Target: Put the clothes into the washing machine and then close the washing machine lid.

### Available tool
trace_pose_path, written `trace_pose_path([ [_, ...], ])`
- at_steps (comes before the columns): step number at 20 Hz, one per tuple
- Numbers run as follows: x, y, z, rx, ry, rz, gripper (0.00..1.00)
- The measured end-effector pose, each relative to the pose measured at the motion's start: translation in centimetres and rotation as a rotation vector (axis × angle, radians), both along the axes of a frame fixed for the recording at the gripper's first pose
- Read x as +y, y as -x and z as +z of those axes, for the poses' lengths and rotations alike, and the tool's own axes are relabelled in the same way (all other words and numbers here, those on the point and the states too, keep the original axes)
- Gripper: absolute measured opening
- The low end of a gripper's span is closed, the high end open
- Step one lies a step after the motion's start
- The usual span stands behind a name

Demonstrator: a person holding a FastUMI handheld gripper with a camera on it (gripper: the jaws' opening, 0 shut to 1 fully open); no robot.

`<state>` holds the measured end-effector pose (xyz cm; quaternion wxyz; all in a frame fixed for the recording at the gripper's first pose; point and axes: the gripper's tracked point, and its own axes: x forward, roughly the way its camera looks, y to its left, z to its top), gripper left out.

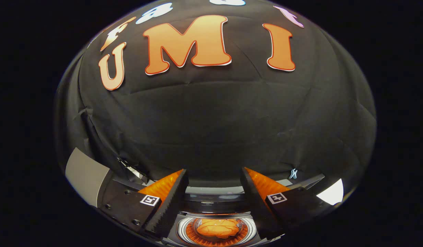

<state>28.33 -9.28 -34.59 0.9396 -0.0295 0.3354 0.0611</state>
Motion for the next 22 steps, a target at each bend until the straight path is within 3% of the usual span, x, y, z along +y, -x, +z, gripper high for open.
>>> trace_pose_path([
  [22,-0.8,10.9,-0.4,-0.02,0.021,-0.017,0.99],
])
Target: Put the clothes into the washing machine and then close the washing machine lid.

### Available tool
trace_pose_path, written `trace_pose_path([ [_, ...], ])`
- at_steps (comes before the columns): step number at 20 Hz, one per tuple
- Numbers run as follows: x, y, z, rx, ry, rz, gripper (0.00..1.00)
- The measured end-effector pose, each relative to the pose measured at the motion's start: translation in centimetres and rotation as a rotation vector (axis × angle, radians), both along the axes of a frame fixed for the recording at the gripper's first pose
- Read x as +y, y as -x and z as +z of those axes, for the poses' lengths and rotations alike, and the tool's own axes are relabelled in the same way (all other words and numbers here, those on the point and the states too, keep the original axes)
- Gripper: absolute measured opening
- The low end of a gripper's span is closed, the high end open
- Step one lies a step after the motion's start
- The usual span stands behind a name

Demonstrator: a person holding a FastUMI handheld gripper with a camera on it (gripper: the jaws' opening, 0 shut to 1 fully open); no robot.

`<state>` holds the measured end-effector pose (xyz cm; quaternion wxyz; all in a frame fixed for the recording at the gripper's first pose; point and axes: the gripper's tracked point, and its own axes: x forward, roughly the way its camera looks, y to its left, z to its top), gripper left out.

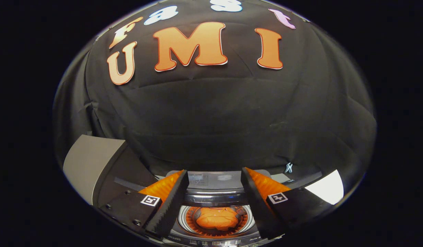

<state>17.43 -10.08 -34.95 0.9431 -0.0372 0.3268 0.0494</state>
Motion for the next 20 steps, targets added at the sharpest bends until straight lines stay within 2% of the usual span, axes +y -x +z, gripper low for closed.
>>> trace_pose_path([
  [5,-0.6,4.9,-2.7,0.044,-0.026,0.006,0.99],
  [8,-2.9,10.2,-7.3,0.135,0.041,-0.049,0.99],
  [11,-3.4,13.7,-8.9,0.172,0.037,-0.099,1.0],
  [17,-4.4,15.4,-6.9,0.133,0.048,-0.192,1.0],
  [20,-4.0,15.8,-4.9,0.091,0.054,-0.214,1.0],
])
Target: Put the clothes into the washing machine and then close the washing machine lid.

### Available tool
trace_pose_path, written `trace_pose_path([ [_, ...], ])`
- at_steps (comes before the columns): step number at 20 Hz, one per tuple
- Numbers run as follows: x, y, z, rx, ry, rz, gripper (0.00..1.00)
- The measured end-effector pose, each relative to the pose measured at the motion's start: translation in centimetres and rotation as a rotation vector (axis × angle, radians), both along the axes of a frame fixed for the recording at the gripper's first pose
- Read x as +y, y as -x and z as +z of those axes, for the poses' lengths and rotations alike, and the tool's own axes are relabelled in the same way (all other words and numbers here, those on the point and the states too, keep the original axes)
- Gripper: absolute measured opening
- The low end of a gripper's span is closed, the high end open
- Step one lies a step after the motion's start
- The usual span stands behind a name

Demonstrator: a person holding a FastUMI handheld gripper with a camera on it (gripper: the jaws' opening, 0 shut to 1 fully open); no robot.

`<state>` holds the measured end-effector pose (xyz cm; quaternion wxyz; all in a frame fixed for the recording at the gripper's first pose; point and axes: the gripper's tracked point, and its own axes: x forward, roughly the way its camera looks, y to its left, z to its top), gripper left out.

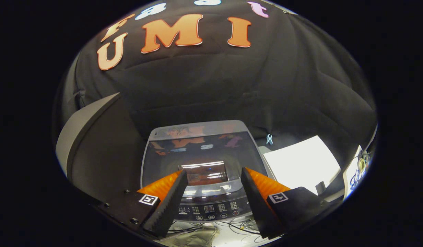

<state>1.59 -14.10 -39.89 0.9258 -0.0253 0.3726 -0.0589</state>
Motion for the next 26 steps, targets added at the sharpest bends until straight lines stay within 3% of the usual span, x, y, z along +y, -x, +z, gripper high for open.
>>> trace_pose_path([
  [14,4.5,-1.8,13.4,-0.204,-0.006,0.036,0.99],
  [26,5.1,-0.9,30.9,-0.474,0.021,0.044,0.99],
])
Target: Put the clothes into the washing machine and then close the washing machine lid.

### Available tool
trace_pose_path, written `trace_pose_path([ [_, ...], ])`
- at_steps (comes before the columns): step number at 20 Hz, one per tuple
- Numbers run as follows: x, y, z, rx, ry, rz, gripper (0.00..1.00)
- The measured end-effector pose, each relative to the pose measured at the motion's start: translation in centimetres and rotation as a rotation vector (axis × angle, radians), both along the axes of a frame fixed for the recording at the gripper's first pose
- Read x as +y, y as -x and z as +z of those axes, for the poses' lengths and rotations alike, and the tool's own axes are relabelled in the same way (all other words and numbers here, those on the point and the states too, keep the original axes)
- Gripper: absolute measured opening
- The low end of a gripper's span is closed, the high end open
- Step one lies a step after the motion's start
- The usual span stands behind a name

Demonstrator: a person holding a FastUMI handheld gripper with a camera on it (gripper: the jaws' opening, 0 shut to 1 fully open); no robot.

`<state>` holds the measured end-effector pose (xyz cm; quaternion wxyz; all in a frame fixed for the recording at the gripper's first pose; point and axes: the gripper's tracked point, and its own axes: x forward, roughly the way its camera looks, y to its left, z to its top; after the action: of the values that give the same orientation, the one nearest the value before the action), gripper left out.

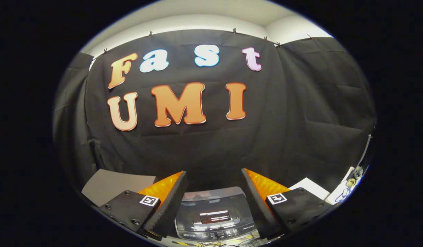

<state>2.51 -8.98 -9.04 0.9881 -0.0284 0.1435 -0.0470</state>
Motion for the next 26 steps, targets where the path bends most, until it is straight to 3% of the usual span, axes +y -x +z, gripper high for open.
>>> trace_pose_path([
  [8,0.6,2.0,6.8,-0.089,0.012,-0.004,0.99],
  [26,0.9,0.8,5.4,-0.07,-0.009,-0.018,0.99],
])
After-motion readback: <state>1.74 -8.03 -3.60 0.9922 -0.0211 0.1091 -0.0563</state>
